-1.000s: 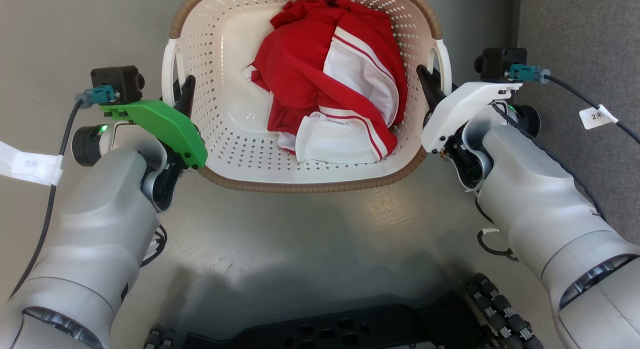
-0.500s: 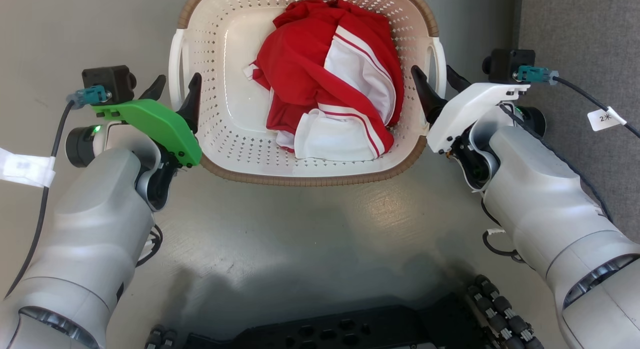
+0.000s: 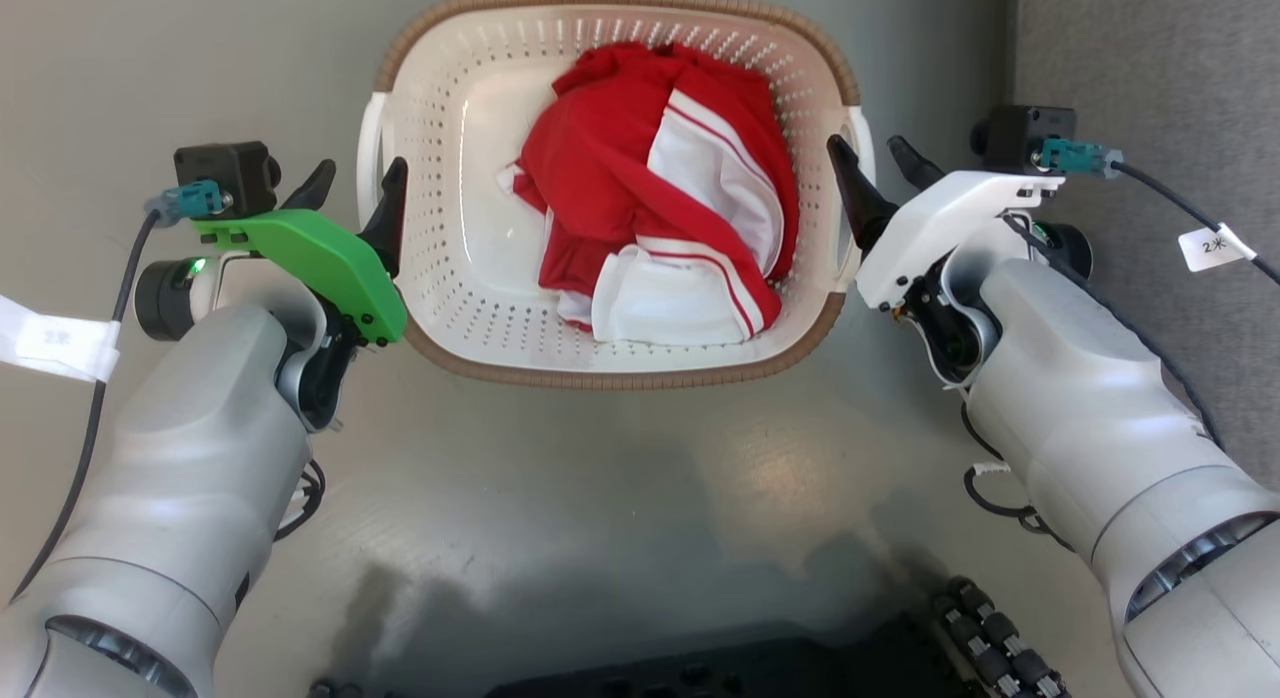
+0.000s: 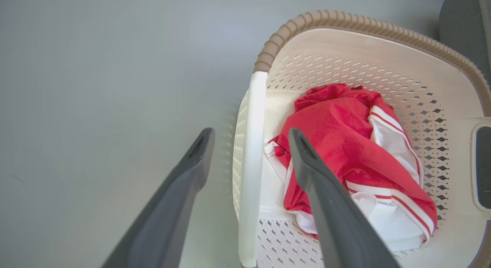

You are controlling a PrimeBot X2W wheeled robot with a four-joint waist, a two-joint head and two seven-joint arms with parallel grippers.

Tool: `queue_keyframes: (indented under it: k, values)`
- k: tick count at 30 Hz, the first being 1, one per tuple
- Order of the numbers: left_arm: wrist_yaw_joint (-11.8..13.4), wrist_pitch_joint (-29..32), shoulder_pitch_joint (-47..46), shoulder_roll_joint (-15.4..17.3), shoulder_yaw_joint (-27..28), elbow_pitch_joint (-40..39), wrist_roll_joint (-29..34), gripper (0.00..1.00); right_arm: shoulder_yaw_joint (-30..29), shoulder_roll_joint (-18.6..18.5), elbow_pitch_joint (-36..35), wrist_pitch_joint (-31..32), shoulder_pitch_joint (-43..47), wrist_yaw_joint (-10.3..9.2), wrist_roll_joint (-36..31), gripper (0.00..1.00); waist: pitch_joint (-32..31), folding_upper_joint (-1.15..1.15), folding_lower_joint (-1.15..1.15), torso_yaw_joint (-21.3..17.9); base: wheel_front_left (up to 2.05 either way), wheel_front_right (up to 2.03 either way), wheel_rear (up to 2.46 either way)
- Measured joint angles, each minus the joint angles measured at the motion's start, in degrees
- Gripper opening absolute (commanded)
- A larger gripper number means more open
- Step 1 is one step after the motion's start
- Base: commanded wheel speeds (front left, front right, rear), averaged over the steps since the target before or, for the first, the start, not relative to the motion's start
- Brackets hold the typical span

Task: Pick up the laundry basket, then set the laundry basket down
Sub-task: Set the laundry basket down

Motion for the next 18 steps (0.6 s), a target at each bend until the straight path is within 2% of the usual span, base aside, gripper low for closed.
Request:
queue_keyframes:
  k: [7, 18]
  values:
    - [0.0, -0.3, 2.2, 0.2, -0.5, -1.1, 0.4, 1.0, -0.3, 0.0, -0.2, -0.4, 2.3, 0.03, 0.5, 1.0, -4.1, 0.0, 0.0, -0.2, 0.0, 0.0, 0.0]
    - [0.0, -0.3, 2.8, 2.3, 5.1, -7.6, 3.5, 1.0, -2.1, -0.1, -3.6, -0.5, 3.5, 0.49, -0.4, 1.0, -12.3, 0.0, 0.0, -0.4, 0.0, 0.0, 0.0]
